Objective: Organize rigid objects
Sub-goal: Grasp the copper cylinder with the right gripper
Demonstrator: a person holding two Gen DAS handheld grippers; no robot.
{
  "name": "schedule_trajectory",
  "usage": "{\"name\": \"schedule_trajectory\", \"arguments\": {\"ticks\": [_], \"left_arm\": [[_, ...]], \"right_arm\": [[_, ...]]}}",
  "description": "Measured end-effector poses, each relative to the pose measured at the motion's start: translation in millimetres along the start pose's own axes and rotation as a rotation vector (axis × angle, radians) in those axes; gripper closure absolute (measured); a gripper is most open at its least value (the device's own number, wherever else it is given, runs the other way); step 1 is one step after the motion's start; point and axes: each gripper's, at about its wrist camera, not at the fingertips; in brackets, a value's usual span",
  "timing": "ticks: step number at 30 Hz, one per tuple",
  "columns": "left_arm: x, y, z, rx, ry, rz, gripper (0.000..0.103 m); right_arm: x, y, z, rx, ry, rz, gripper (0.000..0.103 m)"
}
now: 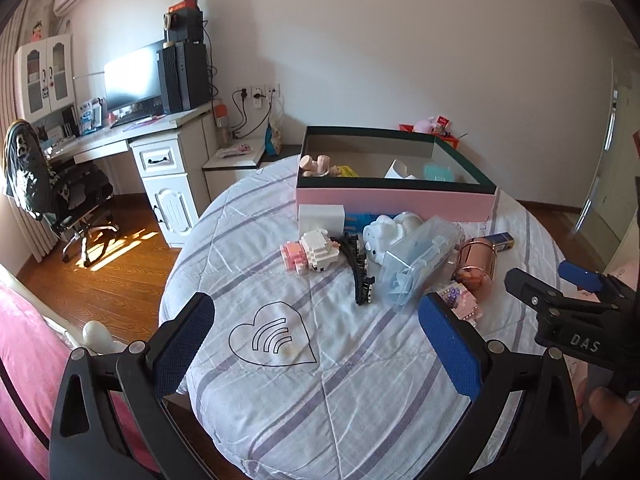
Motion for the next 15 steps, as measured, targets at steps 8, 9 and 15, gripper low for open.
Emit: {"name": "schedule_trajectory", "arguments": {"ticks": [8, 9, 15], "left_arm": [[0, -30, 9, -0.05, -0.03, -0.048, 0.0], [1, -34, 11, -0.058, -0.031, -0.053, 0.0], [11, -53, 25, -0.117, -0.058, -0.067, 0.0]], "right_arm": [[9, -62, -4, 0.036, 0.006, -0.11, 0.005], [10, -66, -4, 0.044, 0.003, -0.123, 0.007], [11, -74, -5, 0.114, 0.046, -0.164, 0.033]]}}
Point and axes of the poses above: each gripper's, at about its wrist camera, not at the fingertips, and y roughly against the way its jaws point, z to its right, x to its top, and after that the axes turned 11 degrees about -y, right-handed
